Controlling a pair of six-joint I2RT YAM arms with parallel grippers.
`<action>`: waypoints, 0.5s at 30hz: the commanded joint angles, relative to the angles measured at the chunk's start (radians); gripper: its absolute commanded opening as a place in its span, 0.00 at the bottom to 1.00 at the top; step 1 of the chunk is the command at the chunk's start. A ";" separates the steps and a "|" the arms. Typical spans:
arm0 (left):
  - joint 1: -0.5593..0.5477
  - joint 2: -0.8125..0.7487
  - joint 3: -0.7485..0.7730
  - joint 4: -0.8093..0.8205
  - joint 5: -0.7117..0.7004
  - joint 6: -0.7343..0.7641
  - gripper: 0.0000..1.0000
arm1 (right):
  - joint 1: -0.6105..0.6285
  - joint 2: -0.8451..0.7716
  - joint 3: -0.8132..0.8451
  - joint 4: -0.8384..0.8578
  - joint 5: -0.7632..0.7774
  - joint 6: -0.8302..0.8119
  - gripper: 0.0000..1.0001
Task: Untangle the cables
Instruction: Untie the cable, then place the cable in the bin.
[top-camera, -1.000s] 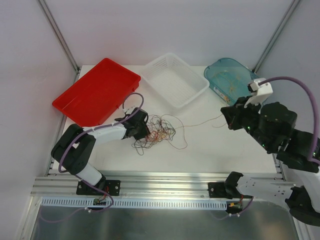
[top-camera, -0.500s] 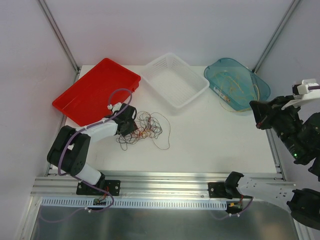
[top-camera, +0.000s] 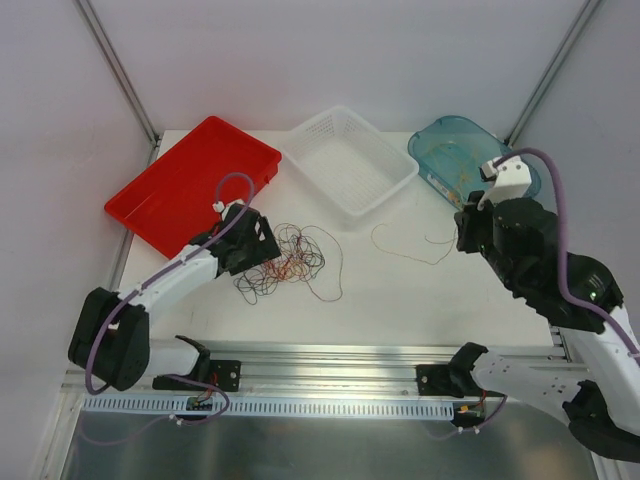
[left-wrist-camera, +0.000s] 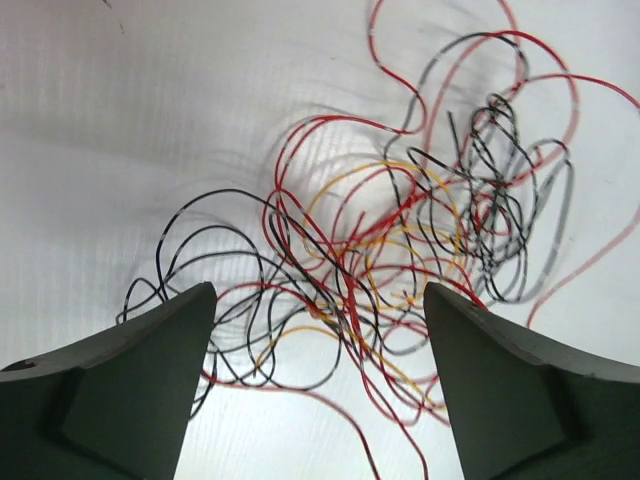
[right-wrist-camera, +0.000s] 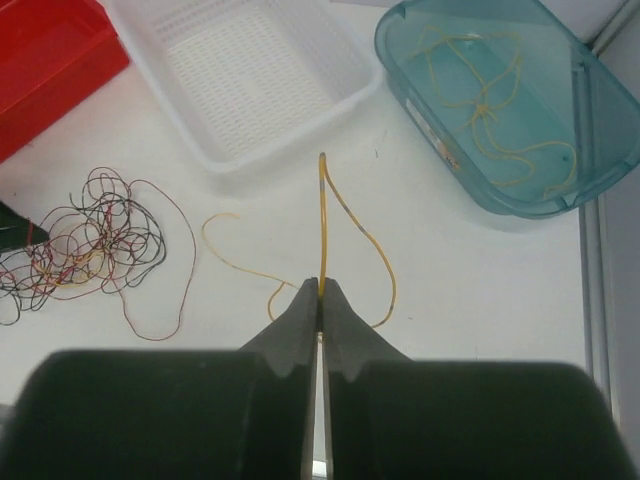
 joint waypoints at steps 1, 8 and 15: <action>0.012 -0.115 0.033 -0.079 0.042 0.092 0.87 | -0.122 0.038 -0.015 0.105 -0.130 -0.010 0.01; 0.015 -0.304 0.105 -0.185 0.025 0.237 0.99 | -0.486 0.164 0.038 0.206 -0.367 -0.024 0.01; 0.024 -0.449 0.069 -0.181 -0.062 0.400 0.99 | -0.663 0.382 0.271 0.293 -0.393 -0.006 0.01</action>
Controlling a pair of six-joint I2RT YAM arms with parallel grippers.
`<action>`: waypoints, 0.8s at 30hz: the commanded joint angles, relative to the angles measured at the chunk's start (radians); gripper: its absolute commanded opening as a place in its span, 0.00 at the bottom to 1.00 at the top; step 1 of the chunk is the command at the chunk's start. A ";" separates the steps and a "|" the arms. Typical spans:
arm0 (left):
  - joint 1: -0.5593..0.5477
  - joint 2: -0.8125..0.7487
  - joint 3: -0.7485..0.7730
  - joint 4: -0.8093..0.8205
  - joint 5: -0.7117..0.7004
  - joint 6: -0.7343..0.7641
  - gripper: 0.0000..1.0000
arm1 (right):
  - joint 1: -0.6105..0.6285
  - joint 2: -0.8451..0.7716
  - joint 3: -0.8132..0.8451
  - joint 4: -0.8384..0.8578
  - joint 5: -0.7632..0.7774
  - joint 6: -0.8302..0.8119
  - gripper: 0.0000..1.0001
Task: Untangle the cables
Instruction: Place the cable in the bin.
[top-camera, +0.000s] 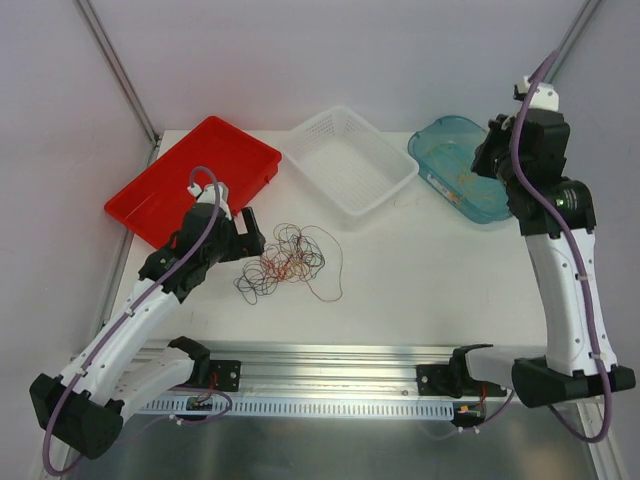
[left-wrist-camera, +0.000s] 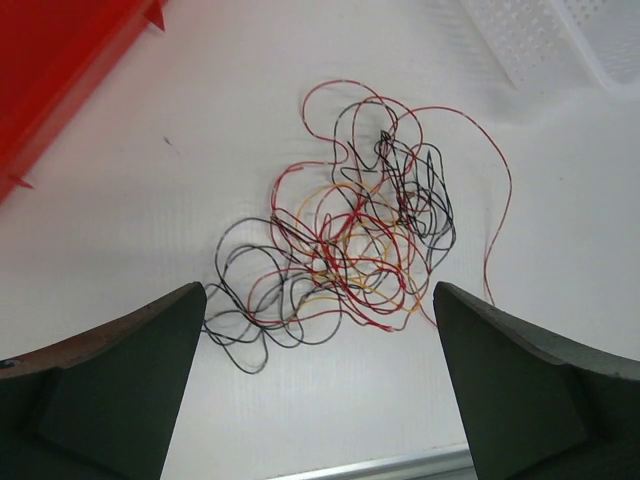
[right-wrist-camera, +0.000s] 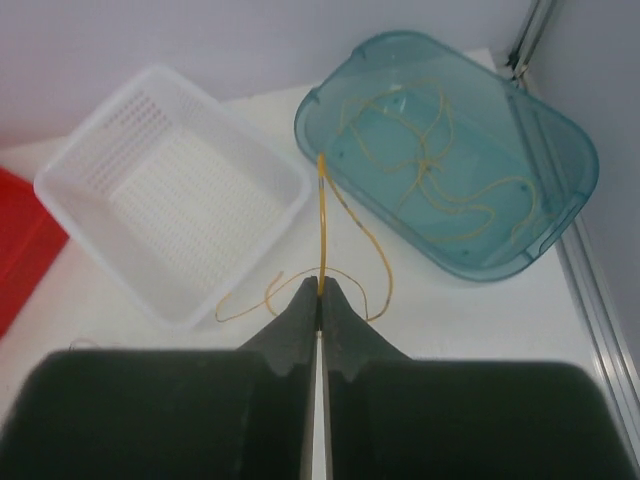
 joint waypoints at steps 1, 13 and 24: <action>0.011 -0.053 -0.034 -0.018 -0.084 0.134 0.99 | -0.076 0.074 0.121 0.137 -0.024 0.010 0.01; 0.013 -0.055 -0.100 0.034 -0.085 0.181 0.99 | -0.309 0.418 0.249 0.380 0.034 0.151 0.01; 0.013 0.014 -0.096 0.036 -0.048 0.179 0.99 | -0.417 0.704 0.105 0.429 -0.156 0.321 0.20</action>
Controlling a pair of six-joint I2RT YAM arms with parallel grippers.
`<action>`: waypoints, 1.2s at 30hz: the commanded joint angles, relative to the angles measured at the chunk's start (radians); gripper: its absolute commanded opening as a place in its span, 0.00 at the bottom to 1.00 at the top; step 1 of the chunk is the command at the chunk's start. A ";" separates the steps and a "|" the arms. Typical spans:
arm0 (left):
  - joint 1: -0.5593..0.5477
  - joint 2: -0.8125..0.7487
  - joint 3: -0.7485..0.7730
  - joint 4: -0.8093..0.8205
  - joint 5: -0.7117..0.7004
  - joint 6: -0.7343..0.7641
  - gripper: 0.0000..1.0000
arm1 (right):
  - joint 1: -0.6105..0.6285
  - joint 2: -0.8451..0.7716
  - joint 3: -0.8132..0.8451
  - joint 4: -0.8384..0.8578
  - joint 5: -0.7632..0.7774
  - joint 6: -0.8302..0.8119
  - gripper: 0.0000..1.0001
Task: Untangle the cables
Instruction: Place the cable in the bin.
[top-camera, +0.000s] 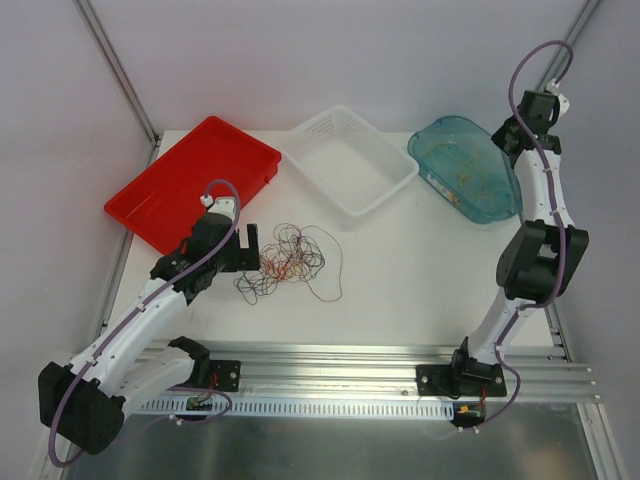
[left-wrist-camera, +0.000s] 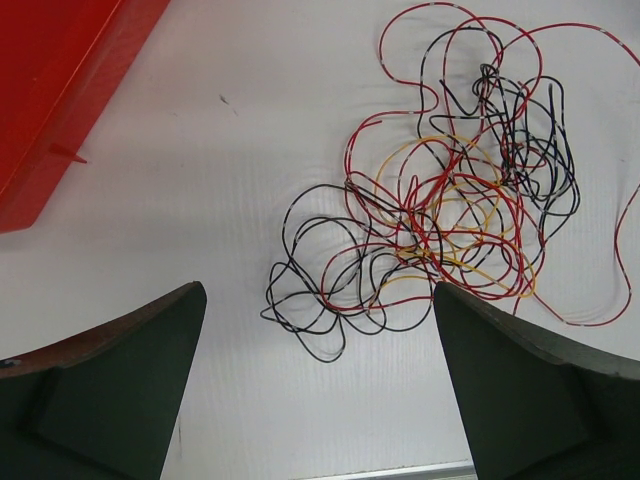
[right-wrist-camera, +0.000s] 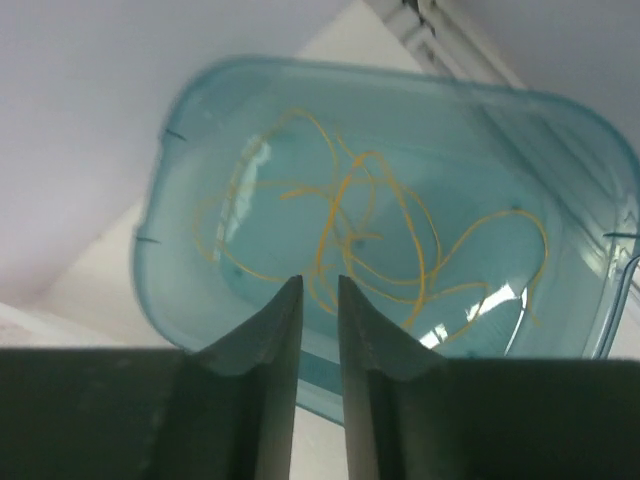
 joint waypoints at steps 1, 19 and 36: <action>0.012 0.013 0.015 0.019 0.019 0.022 0.99 | -0.029 0.066 -0.039 0.010 -0.115 0.065 0.26; 0.014 0.016 0.020 0.020 0.099 0.001 0.99 | 0.079 -0.366 -0.252 -0.210 -0.296 -0.099 0.72; 0.014 0.245 0.070 0.056 0.234 -0.116 0.99 | 0.835 -0.681 -0.877 0.092 -0.416 -0.199 0.72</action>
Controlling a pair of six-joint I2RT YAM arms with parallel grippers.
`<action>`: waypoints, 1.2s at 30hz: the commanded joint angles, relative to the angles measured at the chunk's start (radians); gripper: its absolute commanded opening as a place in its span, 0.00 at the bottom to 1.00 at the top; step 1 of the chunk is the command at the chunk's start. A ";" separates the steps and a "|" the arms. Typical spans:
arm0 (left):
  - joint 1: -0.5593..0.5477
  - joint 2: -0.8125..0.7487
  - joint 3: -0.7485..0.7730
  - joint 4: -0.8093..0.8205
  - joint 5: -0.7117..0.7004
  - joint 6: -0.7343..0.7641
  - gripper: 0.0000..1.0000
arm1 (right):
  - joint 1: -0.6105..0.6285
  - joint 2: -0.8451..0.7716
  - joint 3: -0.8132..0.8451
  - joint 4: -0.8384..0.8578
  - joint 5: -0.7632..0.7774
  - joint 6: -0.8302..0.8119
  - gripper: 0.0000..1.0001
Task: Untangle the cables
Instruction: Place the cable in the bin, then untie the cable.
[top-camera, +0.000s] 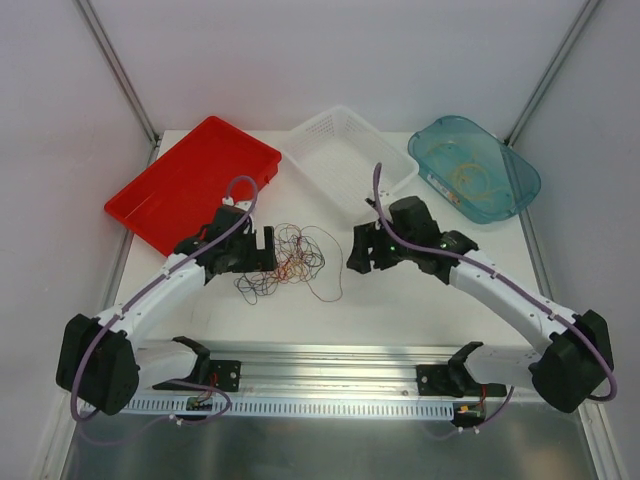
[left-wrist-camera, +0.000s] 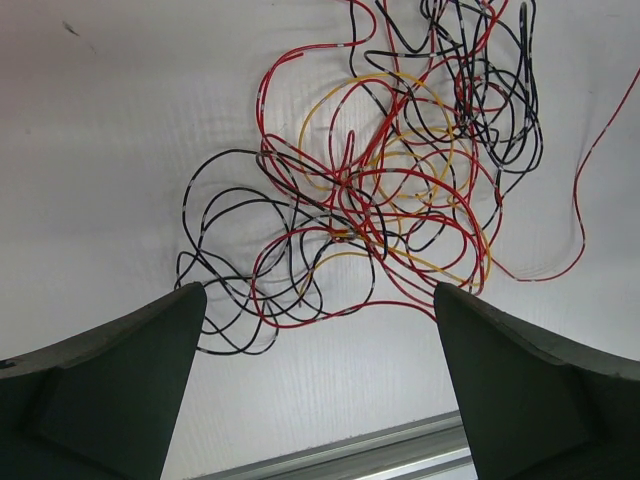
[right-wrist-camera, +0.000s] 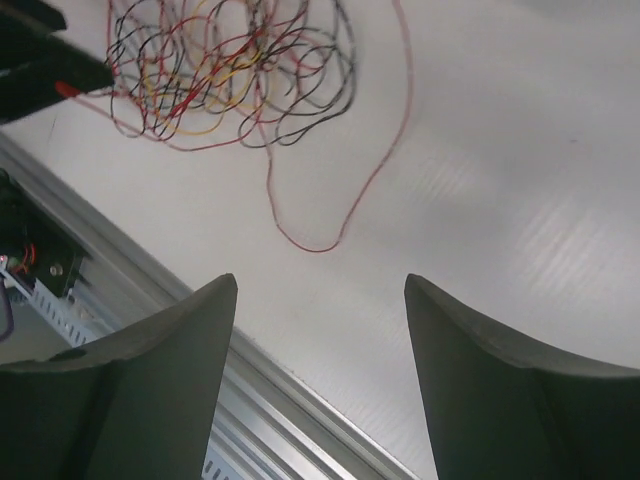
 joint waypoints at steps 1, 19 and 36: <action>0.008 0.049 0.044 0.040 0.013 -0.076 0.99 | 0.104 -0.020 -0.036 0.164 -0.042 -0.049 0.71; 0.008 0.282 0.016 0.196 0.080 -0.100 0.60 | 0.304 0.365 0.157 0.286 -0.073 -0.213 0.61; 0.008 0.328 0.019 0.228 0.171 -0.083 0.54 | 0.313 0.566 0.263 0.299 -0.114 -0.253 0.39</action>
